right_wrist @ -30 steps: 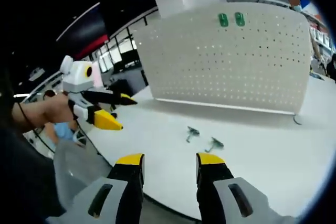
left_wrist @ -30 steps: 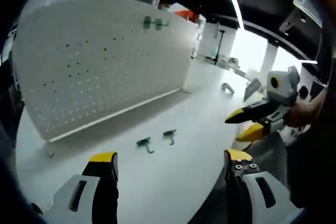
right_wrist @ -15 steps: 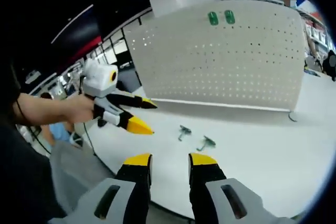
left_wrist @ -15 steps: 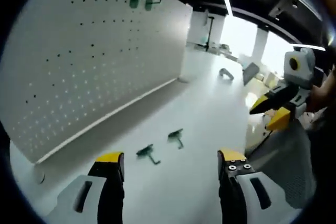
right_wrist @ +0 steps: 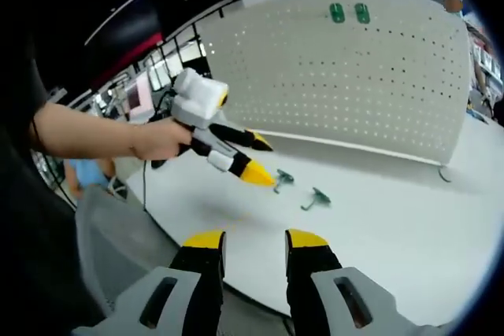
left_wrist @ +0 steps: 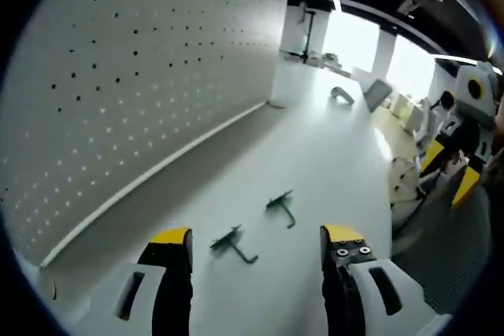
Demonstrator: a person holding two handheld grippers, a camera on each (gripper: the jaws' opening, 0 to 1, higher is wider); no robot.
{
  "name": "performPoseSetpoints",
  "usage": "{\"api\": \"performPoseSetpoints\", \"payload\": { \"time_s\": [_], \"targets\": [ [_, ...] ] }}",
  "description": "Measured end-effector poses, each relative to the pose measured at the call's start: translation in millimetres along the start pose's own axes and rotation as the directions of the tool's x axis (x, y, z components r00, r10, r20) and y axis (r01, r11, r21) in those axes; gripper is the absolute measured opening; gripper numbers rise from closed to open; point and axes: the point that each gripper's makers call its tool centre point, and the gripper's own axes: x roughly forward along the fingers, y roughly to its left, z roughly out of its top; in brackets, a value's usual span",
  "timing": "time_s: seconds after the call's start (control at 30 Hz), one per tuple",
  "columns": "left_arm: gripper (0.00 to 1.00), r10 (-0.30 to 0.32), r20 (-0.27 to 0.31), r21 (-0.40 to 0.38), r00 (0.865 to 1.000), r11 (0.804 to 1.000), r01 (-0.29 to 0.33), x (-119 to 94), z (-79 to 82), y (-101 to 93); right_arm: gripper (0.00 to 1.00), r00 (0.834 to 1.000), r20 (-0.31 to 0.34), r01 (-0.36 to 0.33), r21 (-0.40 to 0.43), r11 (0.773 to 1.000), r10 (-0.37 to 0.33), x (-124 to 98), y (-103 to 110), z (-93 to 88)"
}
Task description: Insert the hook assembly into the mounting plate slot until the hook locks in place.
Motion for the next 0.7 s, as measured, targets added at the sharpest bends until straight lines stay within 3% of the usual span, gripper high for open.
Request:
{"api": "performPoseSetpoints", "payload": {
  "time_s": [0.23, 0.33, 0.43, 0.57, 0.7],
  "targets": [
    [0.55, -0.019, -0.064, 0.051, 0.998, 0.998, 0.022, 25, -8.9, 4.9, 0.29, 1.0, 0.001, 0.001, 0.005, 1.0, -0.001, 4, -2, 4.5],
    [0.42, -0.012, -0.079, 0.061, 0.997, 0.998, 0.017, 26, -11.8, 11.3, 0.29, 1.0, -0.003, 0.009, 0.009, 1.0, -0.009, 4, -6, 3.1],
    [0.43, -0.014, -0.088, 0.058, 0.996, 0.998, 0.02, 28, -13.3, 13.5, 0.29, 1.0, -0.019, 0.017, -0.034, 0.999, -0.017, 4, -7, 0.8],
    [0.4, 0.003, -0.128, 0.086, 0.992, 0.996, 0.008, 32, -17.7, 21.7, 0.29, 1.0, -0.023, 0.012, -0.022, 1.0, -0.012, 5, -7, -1.7],
    [0.32, -0.003, -0.156, 0.128, 0.988, 0.992, 0.023, 37, -18.3, 25.6, 0.27, 0.999, -0.035, 0.011, -0.026, 1.0, -0.012, 5, -6, -5.4]
  ]
}}
